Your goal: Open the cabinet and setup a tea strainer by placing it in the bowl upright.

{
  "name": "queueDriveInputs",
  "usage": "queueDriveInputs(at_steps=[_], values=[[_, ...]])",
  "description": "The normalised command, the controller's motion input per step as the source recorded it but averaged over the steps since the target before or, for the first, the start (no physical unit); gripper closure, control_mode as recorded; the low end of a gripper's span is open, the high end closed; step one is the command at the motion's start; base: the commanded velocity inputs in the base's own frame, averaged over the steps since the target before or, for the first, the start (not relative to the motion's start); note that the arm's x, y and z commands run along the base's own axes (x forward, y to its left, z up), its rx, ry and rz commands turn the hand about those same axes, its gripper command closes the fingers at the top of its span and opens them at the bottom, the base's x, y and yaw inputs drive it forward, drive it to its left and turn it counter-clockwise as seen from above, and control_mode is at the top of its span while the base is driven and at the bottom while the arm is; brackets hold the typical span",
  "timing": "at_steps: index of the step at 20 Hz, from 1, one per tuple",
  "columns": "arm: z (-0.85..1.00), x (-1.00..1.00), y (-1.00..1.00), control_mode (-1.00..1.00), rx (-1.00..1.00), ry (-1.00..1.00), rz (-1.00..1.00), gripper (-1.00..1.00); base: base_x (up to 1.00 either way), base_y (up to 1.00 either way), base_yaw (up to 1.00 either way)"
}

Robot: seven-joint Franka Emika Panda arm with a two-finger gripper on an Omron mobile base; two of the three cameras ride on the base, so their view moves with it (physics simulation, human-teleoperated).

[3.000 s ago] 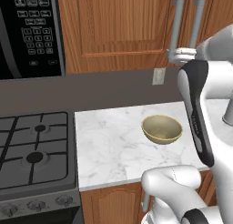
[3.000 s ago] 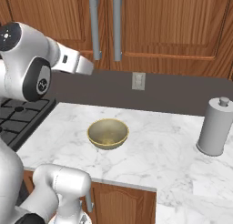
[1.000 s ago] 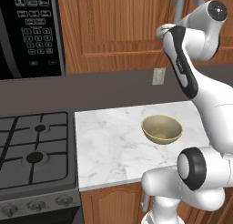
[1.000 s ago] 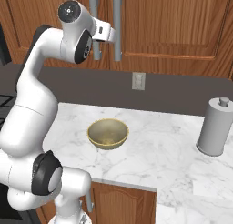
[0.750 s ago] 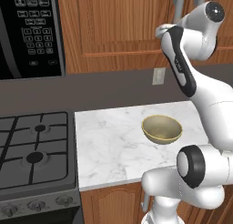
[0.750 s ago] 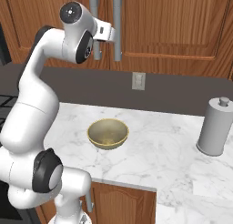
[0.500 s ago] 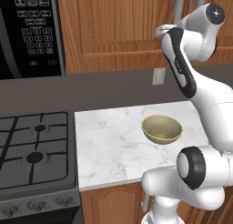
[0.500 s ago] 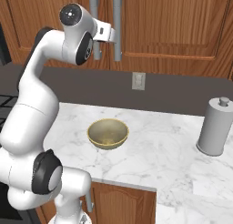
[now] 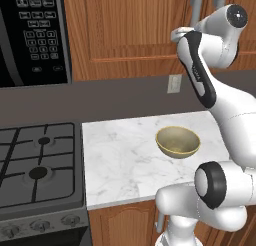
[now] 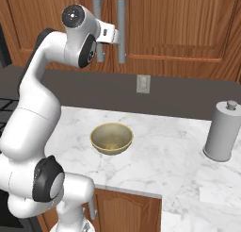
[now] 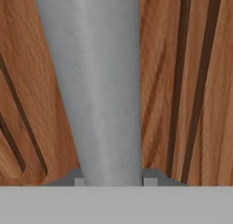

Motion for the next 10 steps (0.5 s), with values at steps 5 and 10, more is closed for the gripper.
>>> queueDriveInputs(at_steps=[5, 10], values=[[0.00, -0.03, 0.01, -1.00, 0.00, 0.00, -0.01, 1.00, 0.00, 0.00, 0.00], [0.10, -0.69, 0.51, -1.00, -0.06, 0.00, -0.26, 1.00, 0.00, 0.00, 0.00]])
